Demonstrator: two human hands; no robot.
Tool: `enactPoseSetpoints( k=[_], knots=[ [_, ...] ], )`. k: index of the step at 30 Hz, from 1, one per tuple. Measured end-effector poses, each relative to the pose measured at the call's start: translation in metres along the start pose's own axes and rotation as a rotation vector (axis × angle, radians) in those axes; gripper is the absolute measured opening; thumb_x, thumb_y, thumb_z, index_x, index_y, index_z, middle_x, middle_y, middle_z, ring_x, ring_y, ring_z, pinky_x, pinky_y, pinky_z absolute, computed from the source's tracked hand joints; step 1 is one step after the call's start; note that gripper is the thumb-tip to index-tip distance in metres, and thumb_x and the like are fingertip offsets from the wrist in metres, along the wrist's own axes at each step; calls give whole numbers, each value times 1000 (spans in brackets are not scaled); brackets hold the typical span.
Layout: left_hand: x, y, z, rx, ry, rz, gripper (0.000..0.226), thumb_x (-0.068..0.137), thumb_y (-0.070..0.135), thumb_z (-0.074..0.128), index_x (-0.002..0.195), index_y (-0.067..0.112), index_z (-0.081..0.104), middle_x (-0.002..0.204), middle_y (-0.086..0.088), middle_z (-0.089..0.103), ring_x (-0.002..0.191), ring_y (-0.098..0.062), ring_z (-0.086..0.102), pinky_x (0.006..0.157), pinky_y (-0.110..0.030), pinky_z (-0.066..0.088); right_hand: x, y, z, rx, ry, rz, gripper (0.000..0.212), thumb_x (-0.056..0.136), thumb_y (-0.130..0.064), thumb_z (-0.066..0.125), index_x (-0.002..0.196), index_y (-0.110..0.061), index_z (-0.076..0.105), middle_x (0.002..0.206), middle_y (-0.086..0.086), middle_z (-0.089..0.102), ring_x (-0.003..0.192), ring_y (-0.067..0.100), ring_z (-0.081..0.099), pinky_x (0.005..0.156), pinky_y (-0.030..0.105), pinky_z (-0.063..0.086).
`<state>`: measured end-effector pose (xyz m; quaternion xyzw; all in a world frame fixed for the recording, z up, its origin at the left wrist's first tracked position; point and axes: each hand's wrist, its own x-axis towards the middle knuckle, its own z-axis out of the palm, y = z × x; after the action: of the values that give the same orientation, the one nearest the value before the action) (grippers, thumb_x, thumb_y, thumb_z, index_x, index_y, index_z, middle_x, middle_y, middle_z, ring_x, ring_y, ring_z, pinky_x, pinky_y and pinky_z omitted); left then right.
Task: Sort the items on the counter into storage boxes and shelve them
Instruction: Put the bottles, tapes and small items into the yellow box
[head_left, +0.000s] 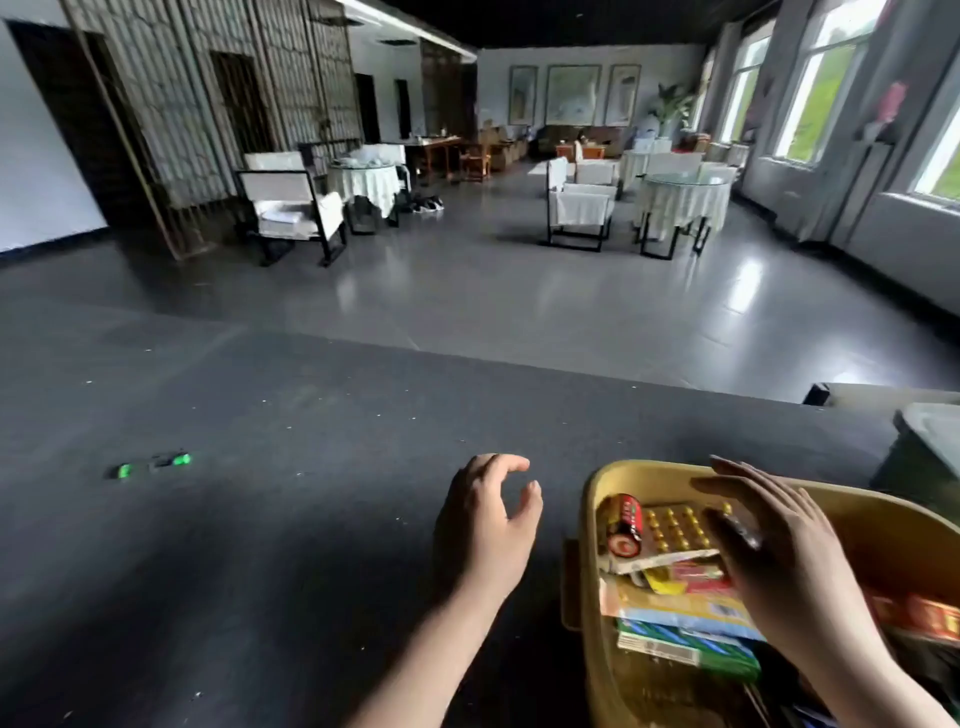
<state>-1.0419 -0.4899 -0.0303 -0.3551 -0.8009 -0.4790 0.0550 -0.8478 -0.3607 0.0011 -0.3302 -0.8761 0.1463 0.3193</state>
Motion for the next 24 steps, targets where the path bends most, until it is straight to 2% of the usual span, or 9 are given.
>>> enactPoseSetpoints(
  k=[2, 3, 5, 7, 10, 13, 18, 21, 24],
  knots=[
    [5, -39, -34, 42, 73, -132, 19, 86, 28, 62, 105, 26, 64, 107, 13, 62, 104, -8, 56, 84, -26, 45, 3, -46, 16, 177, 66, -8, 28, 84, -16, 68, 103, -35, 63, 118, -11, 63, 113, 14, 51, 89, 28, 35],
    [7, -57, -48, 69, 100, -190, 20, 87, 28, 61, 107, 26, 63, 109, 12, 62, 105, -9, 56, 84, -25, 44, 2, -70, 26, 232, 48, -58, 24, 83, -21, 64, 103, -34, 63, 115, -14, 61, 110, 10, 49, 86, 24, 33],
    [6, -99, -85, 145, 170, -292, 23, 88, 28, 60, 110, 26, 62, 112, 10, 61, 107, -10, 56, 84, -24, 42, -1, -121, 58, 318, -15, -169, 29, 77, -24, 60, 106, -27, 67, 115, -14, 60, 110, 7, 48, 88, 26, 35],
    [-2, -141, -121, 206, 229, -391, 26, 87, 25, 60, 113, 23, 62, 115, 5, 61, 110, -14, 56, 88, -29, 43, -8, -165, 98, 369, -99, -216, 29, 79, -18, 66, 108, -25, 68, 117, -12, 61, 113, 10, 48, 94, 33, 37],
    [-18, -198, -167, 256, 317, -526, 29, 84, 17, 64, 113, 14, 63, 115, -4, 63, 111, -24, 57, 92, -36, 44, -19, -212, 161, 417, -233, -223, 41, 74, -4, 74, 110, -23, 67, 117, -10, 62, 116, 15, 51, 97, 35, 38],
    [-30, -248, -205, 349, 375, -547, 31, 80, 10, 68, 111, 8, 67, 117, -9, 65, 112, -29, 58, 94, -38, 45, -20, -249, 220, 429, -359, -185, 42, 75, -4, 72, 112, -23, 65, 116, -10, 62, 117, 17, 51, 97, 32, 38],
    [-20, -325, -247, 443, 276, -576, 41, 86, 17, 66, 126, 6, 60, 140, -13, 50, 131, -29, 44, 109, -42, 32, -3, -309, 313, 327, -495, -248, 41, 83, -19, 65, 123, -25, 58, 125, -6, 59, 122, 19, 47, 101, 32, 35],
    [-1, -362, -261, 568, 186, -556, 46, 88, 29, 63, 132, 14, 57, 144, -8, 47, 135, -26, 39, 112, -38, 26, 13, -347, 362, 252, -541, -309, 44, 87, -29, 59, 130, -29, 51, 133, -7, 53, 125, 17, 43, 101, 28, 31],
    [18, -386, -266, 636, 89, -569, 51, 93, 38, 51, 141, 22, 44, 152, -1, 36, 141, -20, 29, 115, -35, 19, 34, -382, 404, 205, -598, -359, 49, 90, -33, 56, 137, -30, 44, 141, -5, 46, 130, 17, 39, 107, 30, 29]
  ],
)
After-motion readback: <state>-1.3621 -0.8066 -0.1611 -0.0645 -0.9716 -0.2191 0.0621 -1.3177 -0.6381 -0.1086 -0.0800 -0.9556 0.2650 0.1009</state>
